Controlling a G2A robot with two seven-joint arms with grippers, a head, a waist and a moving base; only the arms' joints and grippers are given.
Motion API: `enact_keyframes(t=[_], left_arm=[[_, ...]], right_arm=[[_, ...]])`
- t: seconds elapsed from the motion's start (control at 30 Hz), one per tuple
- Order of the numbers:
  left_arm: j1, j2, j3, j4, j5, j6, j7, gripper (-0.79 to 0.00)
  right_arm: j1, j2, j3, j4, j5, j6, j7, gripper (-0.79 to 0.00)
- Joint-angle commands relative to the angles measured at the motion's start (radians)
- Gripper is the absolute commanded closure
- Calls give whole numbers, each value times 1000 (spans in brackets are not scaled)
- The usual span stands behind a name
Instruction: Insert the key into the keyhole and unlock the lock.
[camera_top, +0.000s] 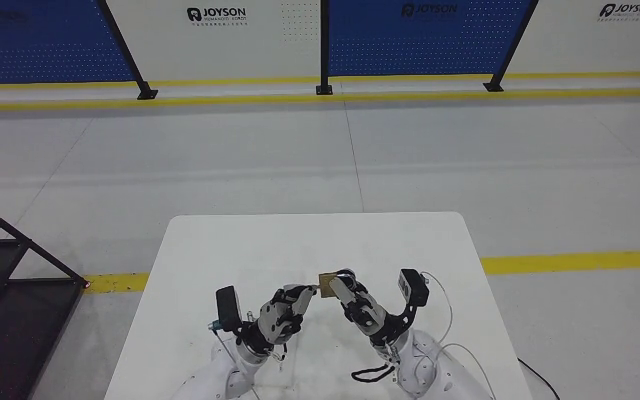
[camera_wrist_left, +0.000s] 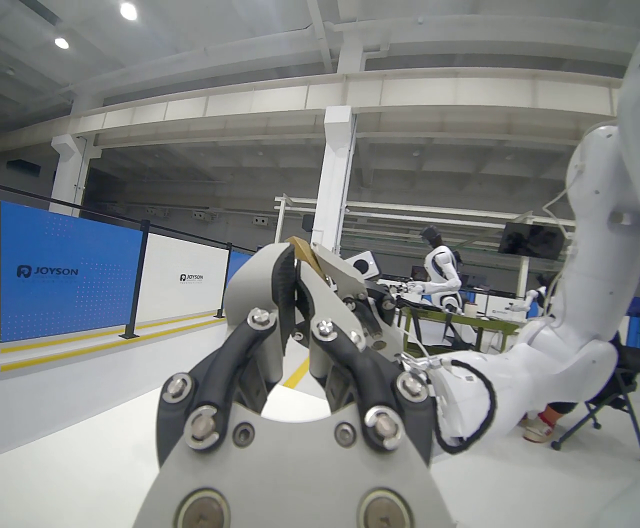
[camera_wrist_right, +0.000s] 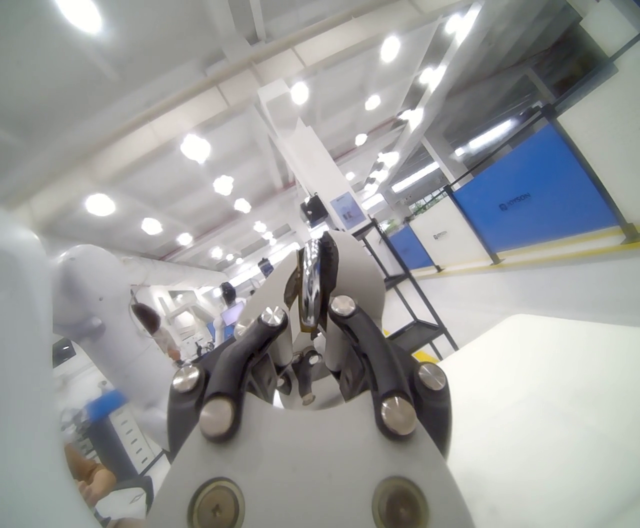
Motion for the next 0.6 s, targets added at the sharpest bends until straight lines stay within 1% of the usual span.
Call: enact_keyframes(t=[0.0, 0.23, 0.57], left_arm=[[-2, 0, 1, 2, 22, 25, 18, 0], [-13, -1, 12, 23, 89, 99, 85, 0], [-28, -1, 24, 50, 184, 243, 165, 0]], right_arm=[[-3, 1, 2, -2, 12, 3, 16, 0], [-14, 3, 9, -11, 50, 1, 59, 0], [-21, 5, 19, -20, 96, 1, 120, 0]])
